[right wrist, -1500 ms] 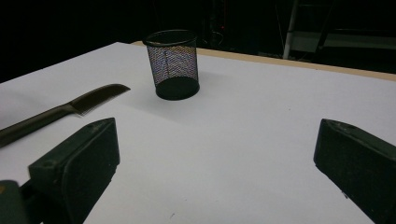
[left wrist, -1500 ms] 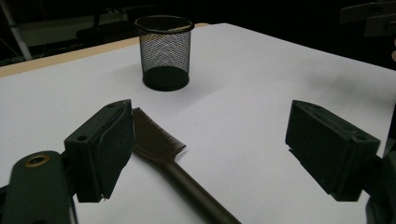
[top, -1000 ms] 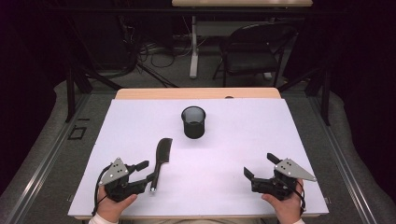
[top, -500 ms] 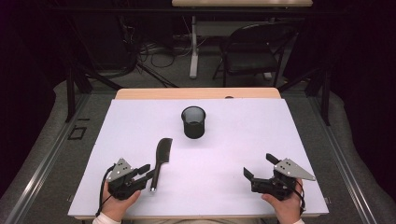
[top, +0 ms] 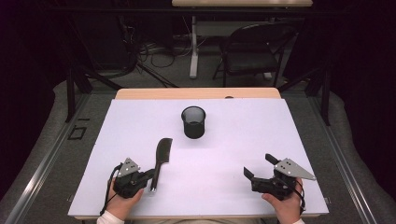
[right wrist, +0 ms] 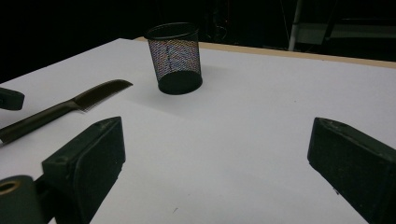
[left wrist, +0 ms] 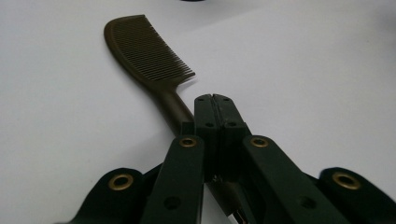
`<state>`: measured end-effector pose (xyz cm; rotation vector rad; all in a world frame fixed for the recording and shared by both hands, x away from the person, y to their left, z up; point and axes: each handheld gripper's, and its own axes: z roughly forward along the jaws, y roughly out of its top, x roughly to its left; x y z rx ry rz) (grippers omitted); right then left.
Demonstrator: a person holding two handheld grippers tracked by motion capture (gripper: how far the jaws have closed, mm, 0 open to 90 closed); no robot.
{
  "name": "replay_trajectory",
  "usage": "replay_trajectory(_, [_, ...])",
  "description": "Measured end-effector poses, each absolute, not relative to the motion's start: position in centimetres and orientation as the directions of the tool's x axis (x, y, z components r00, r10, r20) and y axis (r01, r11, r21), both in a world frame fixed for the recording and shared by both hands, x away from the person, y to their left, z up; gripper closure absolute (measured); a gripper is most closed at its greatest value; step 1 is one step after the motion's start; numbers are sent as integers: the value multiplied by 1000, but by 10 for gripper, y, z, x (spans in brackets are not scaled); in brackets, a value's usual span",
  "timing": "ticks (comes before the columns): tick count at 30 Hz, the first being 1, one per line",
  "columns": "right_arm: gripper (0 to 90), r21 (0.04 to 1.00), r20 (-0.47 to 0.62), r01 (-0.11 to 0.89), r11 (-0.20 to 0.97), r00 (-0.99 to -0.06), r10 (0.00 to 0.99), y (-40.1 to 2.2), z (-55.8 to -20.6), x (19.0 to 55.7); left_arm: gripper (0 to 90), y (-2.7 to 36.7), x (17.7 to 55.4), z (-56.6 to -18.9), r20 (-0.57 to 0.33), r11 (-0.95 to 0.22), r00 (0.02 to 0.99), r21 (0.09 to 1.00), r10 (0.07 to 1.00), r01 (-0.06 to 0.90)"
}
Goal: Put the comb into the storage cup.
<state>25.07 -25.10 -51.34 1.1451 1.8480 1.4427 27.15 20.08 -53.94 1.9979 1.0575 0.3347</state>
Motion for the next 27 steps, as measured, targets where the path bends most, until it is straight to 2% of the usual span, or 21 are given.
replay_trajectory(9, [56, 951, 96, 300, 70, -505, 858, -251, -514, 251, 899, 191, 273, -545, -112, -371, 648, 741, 754, 560])
replay_trajectory(19, [67, 950, 95, 303, 74, -506, 857, -251, -514, 251, 899, 183, 270, -546, -42, -429, 662, 729, 749, 533])
replay_trajectory(27, [74, 949, 98, 307, 73, -507, 856, -252, -515, 251, 900, 181, 272, -550, -50, -452, 671, 701, 740, 551])
